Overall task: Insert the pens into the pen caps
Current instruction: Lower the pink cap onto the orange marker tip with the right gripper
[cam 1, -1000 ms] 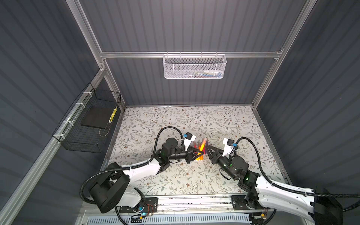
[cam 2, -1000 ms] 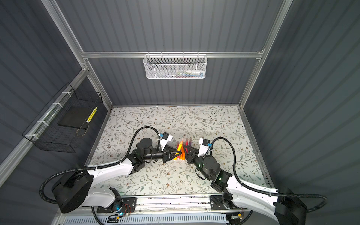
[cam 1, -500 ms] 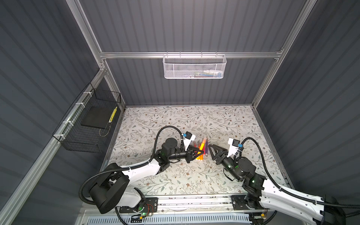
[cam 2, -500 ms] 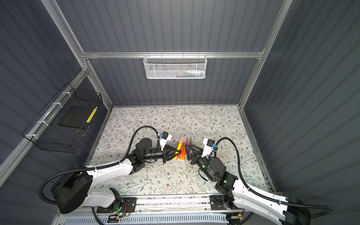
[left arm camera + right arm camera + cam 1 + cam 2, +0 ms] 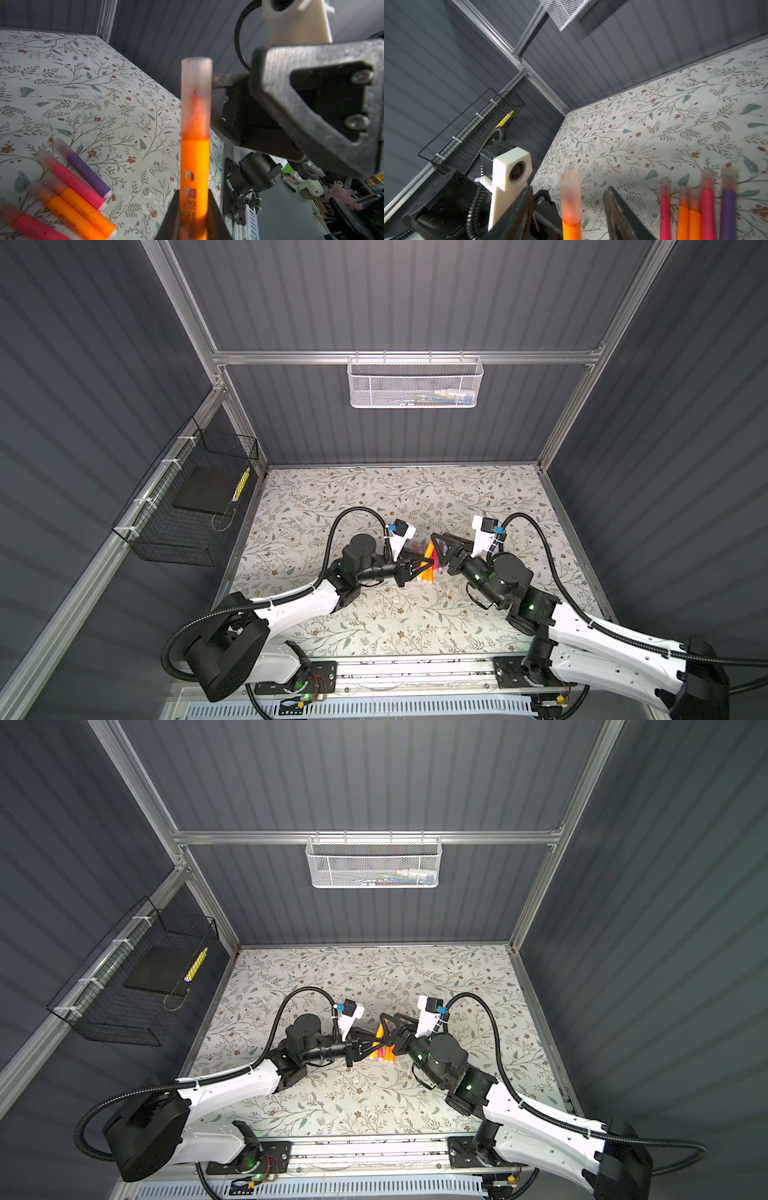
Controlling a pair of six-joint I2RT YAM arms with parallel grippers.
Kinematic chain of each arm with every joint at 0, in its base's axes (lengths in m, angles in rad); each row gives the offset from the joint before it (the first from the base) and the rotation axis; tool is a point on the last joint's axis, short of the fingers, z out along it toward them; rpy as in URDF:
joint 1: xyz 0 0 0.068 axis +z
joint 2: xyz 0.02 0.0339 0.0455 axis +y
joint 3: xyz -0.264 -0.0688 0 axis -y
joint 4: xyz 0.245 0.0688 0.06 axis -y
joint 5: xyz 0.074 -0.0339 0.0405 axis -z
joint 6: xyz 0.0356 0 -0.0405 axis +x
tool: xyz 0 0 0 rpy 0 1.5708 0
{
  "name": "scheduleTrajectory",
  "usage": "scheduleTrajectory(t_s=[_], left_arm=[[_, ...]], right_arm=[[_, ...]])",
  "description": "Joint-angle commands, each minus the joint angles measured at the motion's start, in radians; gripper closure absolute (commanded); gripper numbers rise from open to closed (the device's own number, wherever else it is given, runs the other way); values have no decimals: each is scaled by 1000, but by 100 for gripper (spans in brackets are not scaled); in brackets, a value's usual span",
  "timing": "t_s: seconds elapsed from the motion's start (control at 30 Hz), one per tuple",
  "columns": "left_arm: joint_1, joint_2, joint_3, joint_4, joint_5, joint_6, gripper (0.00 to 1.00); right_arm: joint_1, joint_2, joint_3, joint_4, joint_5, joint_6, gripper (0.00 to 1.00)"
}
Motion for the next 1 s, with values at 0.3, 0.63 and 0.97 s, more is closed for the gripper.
scheduleTrajectory(t_s=[0.3,0.63,0.97], left_arm=[[-4,1,9,-22,-9,29,100],[-5,22,19,-25,-1,27,100],[-4,19,18,-35,-22,20,100]], right_arm=[[-57,64,67,-9,-88,-18,52],[-151,144,104,-8,-229,4,62],[-153,147,101,-51,-319,-14,100]])
